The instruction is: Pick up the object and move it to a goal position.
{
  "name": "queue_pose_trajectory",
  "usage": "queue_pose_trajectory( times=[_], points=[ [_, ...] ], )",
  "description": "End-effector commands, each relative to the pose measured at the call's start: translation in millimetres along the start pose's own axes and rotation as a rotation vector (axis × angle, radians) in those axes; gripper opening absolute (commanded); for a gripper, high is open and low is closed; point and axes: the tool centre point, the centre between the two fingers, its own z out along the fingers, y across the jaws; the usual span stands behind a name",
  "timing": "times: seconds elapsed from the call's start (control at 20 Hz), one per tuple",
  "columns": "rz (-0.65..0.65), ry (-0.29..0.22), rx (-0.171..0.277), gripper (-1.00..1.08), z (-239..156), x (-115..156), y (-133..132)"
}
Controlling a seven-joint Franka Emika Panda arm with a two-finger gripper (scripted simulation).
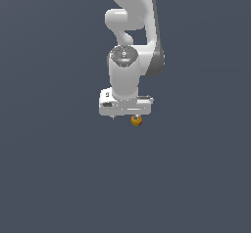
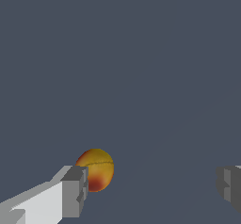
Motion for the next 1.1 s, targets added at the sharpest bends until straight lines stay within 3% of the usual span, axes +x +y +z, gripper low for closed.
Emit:
queue_pose_trajectory(
  times=[0.0,0.6,1.05],
  points=[
    [0.000,0.000,0.000,1.00,0.0,0.0,0.0],
    [0.001,-0.001,0.005,1.00,-2.0,2.9,18.8],
    [-0.041,0.000,0.002,1.00,1.8,0.6,14.8]
  ],
)
